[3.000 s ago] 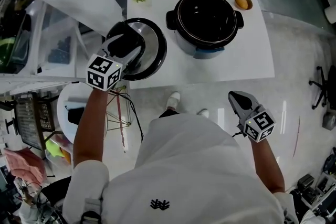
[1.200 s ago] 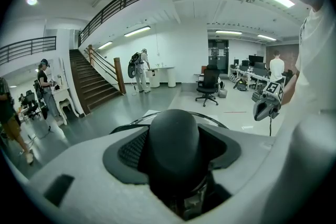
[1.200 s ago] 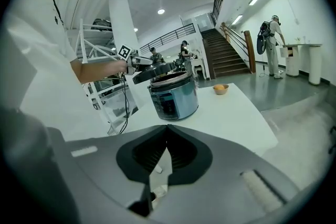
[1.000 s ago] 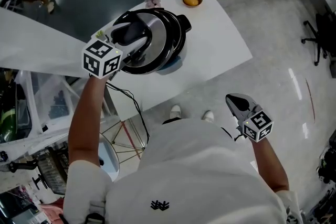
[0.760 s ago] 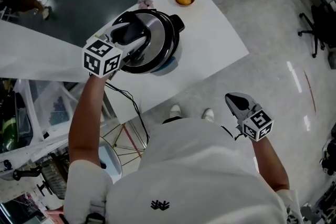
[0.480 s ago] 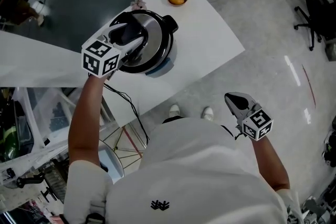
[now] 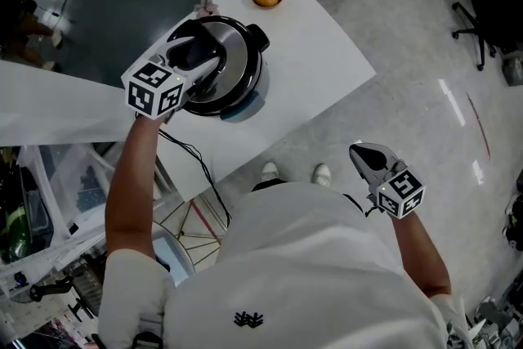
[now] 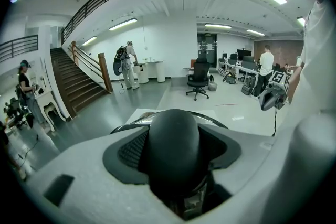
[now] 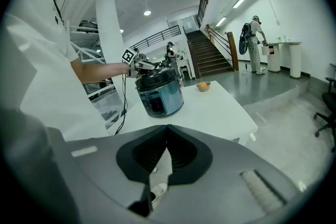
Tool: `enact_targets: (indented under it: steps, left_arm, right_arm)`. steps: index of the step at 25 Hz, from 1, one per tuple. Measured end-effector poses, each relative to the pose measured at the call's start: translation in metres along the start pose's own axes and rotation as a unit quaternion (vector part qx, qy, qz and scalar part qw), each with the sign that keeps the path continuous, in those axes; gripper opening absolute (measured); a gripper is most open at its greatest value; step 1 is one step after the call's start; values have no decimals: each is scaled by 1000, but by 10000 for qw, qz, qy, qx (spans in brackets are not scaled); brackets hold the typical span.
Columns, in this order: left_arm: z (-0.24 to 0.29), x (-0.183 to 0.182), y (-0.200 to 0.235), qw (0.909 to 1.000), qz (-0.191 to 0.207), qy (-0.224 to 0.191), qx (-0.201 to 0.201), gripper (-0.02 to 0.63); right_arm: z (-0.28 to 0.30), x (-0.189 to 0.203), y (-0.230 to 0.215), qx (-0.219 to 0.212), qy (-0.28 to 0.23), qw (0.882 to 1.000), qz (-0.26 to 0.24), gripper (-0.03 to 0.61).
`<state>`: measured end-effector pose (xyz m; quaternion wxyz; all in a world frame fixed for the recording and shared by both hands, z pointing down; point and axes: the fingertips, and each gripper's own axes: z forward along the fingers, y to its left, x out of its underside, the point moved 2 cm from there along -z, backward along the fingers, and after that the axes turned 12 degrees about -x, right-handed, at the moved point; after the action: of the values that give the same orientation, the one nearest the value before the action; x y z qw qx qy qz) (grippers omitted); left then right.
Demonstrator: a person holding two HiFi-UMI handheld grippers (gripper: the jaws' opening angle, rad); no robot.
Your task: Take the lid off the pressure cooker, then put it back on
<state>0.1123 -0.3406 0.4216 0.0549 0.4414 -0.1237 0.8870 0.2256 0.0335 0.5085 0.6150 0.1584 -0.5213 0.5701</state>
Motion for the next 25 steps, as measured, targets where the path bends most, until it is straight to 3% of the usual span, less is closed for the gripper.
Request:
enact_targets:
  steps: [14, 17, 25]
  left_arm:
    - [2, 0, 2, 9999, -24, -150, -11, 294]
    - [1, 1, 4, 9998, -101, -161, -112, 329]
    - [-23, -7, 14, 9973, -320, -320, -570, 347]
  right_arm:
    - [2, -5, -4, -93, 11, 9999, -70, 12]
    - [1, -6, -3, -151, 24, 9998, -99, 12]
    - [-8, -4, -8, -345, 74, 9992, -181, 12]
